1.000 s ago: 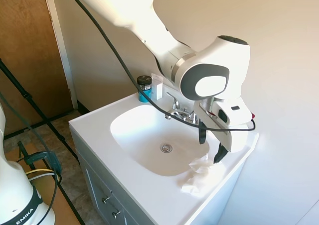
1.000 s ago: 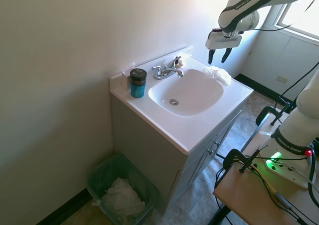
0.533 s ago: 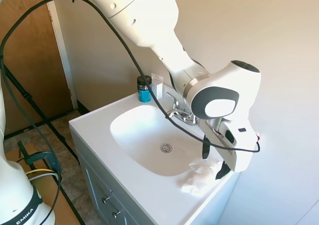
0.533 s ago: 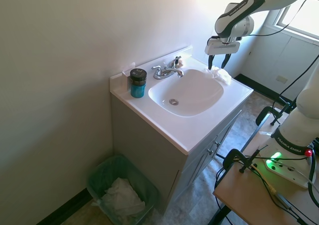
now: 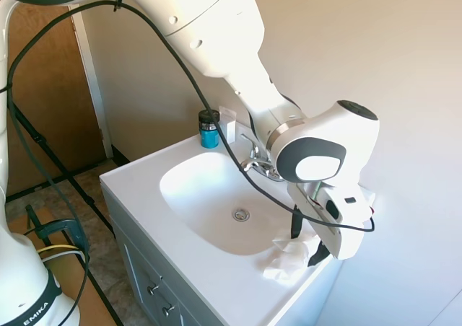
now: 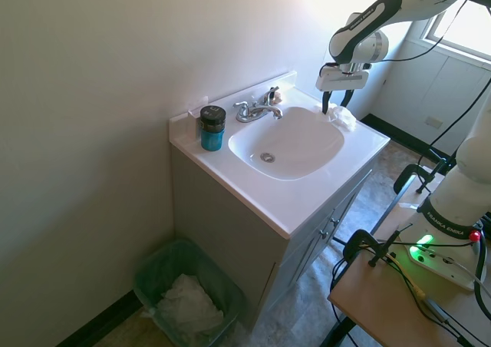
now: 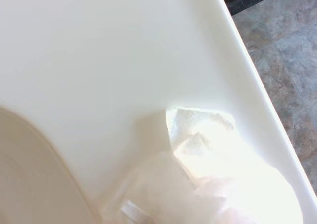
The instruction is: Throw the tissue in the trash bin
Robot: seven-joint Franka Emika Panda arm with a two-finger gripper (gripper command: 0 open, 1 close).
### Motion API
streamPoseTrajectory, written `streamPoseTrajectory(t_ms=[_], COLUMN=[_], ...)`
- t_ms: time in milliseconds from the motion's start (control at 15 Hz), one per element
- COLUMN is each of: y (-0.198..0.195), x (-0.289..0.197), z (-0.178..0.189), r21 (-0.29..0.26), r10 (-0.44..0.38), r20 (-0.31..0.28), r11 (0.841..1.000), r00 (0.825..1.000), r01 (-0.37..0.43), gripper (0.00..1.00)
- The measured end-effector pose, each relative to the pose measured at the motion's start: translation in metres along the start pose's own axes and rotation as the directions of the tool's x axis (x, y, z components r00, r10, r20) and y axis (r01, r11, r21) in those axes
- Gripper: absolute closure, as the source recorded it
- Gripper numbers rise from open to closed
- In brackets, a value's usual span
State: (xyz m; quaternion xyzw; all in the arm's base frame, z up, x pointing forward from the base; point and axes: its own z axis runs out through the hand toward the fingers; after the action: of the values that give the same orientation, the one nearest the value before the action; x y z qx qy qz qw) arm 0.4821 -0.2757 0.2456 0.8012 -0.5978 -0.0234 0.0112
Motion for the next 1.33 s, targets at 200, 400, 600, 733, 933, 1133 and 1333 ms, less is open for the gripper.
streamPoseTrajectory(t_ms=[200, 400, 600, 733, 933, 1133, 1333], y=[-0.006, -0.008, -0.008, -0.009, -0.018, -0.044, -0.080], x=[-0.005, -0.007, -0.007, -0.008, -0.015, -0.045, -0.114], z=[-0.001, -0.001, -0.001, -0.003, -0.016, -0.060, -0.126], r21=[0.002, 0.006, 0.009, 0.014, 0.033, 0.087, 0.137], r10=[-0.015, -0.016, -0.019, -0.018, -0.037, -0.072, -0.105], r20=[0.000, 0.003, 0.005, 0.005, -0.005, -0.040, -0.098], r11=[1.000, 1.000, 1.000, 1.000, 0.999, 0.993, 0.984], r00=[1.000, 1.000, 1.000, 1.000, 0.999, 0.997, 0.990], r01=[0.015, 0.016, 0.019, 0.018, 0.037, 0.076, 0.118], gripper=[1.00, 1.00, 1.00, 1.00, 1.00, 1.00, 1.00])
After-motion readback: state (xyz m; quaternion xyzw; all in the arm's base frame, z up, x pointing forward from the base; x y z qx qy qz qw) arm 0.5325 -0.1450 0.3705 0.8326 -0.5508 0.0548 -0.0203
